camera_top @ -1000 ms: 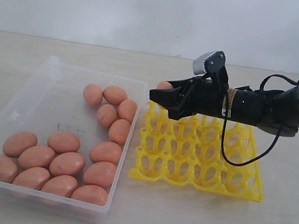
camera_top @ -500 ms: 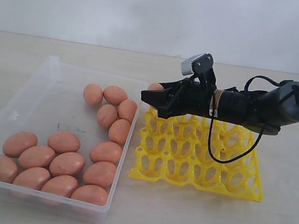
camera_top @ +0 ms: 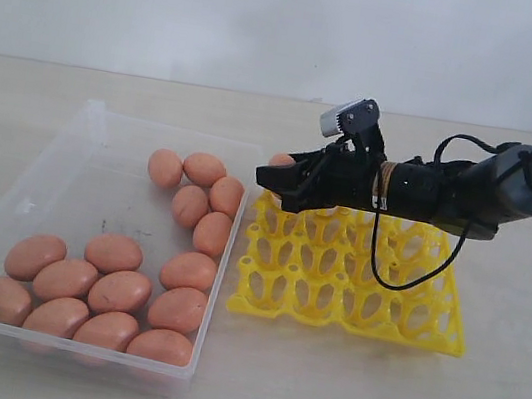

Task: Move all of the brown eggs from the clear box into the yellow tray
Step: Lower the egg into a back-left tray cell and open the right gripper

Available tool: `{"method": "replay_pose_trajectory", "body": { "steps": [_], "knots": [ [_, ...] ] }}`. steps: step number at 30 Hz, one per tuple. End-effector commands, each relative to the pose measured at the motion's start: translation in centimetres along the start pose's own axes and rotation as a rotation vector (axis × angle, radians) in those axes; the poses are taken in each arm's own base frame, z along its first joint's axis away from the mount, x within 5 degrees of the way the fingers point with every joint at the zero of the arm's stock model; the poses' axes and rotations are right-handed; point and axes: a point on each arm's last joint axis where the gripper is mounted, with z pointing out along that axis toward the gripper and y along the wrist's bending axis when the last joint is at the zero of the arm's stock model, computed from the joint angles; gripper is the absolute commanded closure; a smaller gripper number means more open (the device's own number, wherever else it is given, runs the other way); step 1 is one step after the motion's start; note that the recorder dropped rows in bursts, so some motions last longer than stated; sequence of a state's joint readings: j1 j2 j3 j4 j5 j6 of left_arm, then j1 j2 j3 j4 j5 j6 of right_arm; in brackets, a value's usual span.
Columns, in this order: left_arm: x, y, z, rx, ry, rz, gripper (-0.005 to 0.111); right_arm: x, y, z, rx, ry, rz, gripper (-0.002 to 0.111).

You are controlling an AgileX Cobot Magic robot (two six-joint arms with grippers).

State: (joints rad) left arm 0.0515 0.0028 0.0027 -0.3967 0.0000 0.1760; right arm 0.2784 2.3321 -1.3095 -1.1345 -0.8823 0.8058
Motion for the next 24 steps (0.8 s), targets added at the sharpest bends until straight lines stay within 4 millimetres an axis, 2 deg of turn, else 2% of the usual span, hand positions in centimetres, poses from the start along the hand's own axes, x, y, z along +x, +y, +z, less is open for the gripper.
{"method": "replay_pose_trajectory", "body": {
  "steps": [1,2,6,7,11,13,19,21,24],
  "knots": [
    [-0.1,0.0,0.0,0.005,-0.004,0.001,0.103,-0.4,0.2,-0.1,-0.023,-0.011,0.018,0.096],
    [-0.1,0.0,0.0,0.005,-0.004,0.001,0.103,-0.5,0.4,-0.1,-0.037,-0.017,0.016,0.086],
    [-0.1,0.0,0.0,0.005,-0.004,0.001,0.103,-0.4,0.6,-0.1,-0.059,-0.006,0.015,0.060],
    [-0.1,0.0,0.0,0.005,-0.004,0.001,0.103,-0.3,0.6,-0.1,-0.062,-0.003,0.014,0.058],
    [-0.1,0.0,0.0,0.005,-0.004,0.001,0.103,-0.5,0.7,-0.2,-0.069,0.000,0.028,0.057],
    [-0.1,0.0,0.0,0.005,-0.004,0.001,0.103,-1.2,0.7,-0.4,-0.064,-0.010,0.013,0.057],
    [-0.1,0.0,0.0,0.005,-0.004,0.001,0.103,-6.9,1.7,-2.6,-0.017,-0.052,-0.047,0.057],
    [-0.1,0.0,0.0,0.005,-0.004,0.001,0.103,-8.5,2.9,-3.2,-0.093,-0.089,-0.019,0.057],
    [-0.1,0.0,0.0,0.005,-0.004,0.001,0.103,-9.6,4.4,-3.7,-0.248,-0.181,0.008,0.057]
  ]
}}
